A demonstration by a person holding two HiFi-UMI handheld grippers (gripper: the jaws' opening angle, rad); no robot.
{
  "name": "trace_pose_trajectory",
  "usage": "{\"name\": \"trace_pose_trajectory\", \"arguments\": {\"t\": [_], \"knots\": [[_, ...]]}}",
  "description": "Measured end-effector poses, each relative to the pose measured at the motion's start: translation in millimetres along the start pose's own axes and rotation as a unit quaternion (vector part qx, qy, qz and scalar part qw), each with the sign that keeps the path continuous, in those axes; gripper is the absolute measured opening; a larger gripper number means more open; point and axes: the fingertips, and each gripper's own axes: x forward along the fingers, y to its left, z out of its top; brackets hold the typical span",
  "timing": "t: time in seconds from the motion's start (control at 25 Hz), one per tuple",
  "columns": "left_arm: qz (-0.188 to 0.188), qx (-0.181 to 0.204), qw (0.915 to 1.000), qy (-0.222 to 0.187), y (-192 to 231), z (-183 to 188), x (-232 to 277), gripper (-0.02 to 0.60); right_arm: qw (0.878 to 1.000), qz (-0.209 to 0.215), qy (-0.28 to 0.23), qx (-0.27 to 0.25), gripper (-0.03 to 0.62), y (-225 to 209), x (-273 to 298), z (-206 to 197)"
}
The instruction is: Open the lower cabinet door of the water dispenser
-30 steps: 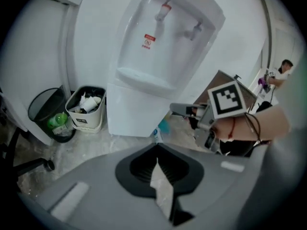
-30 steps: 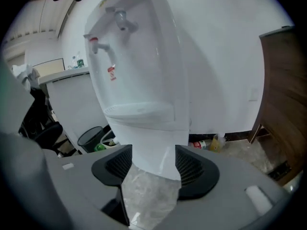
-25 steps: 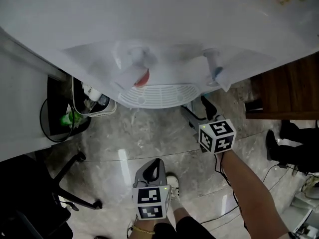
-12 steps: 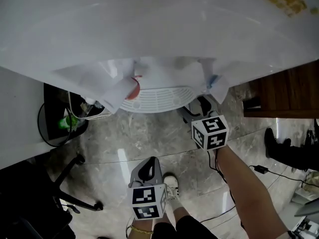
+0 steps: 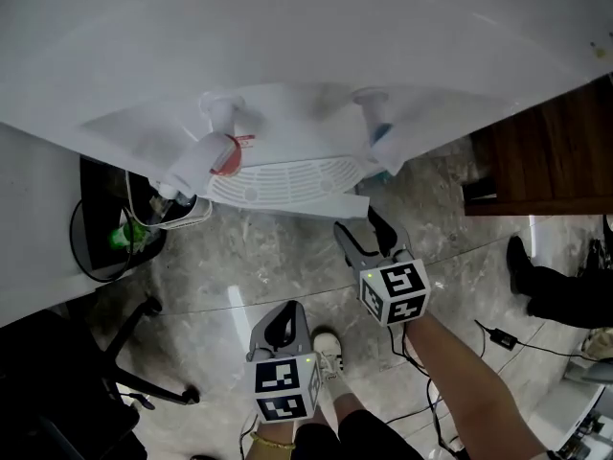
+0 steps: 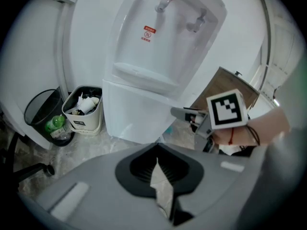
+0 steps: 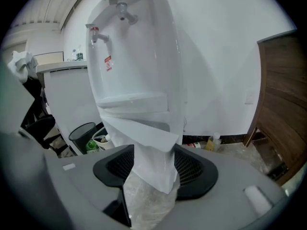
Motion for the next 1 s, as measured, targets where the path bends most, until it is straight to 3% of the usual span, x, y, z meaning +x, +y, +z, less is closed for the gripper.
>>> {"name": "trace_pose_trajectory", "arguments": {"t": [0.2, 0.4, 0.68, 0.8, 1.0], "knots": [[0.008, 0.006, 0.9999, -0.01, 4, -3, -16, 0.008, 0.999, 0.028, 0.015, 0.024, 0.218, 44, -42, -36], [0.03, -0.006, 0.9992, -0.026, 22, -19, -45, 0.008, 0.994, 0.092, 0.059, 0.02, 0.187, 115, -77, -70], [0.098, -0.027, 0.994, -0.041, 71, -56, -91, 0.008, 0.971, 0.193, 0.136, -0.028, 0.017, 210, -87, -97], [0.123, -0.058, 0.9898, -0.04, 94, -71, -105, 0.008, 0.959, 0.229, 0.163, -0.045, 0.0, 245, -80, -104], [0.136, -0.074, 0.9872, -0.037, 109, -82, -111, 0.008, 0.961, 0.228, 0.157, -0.023, 0.0, 273, -74, -104]]}}
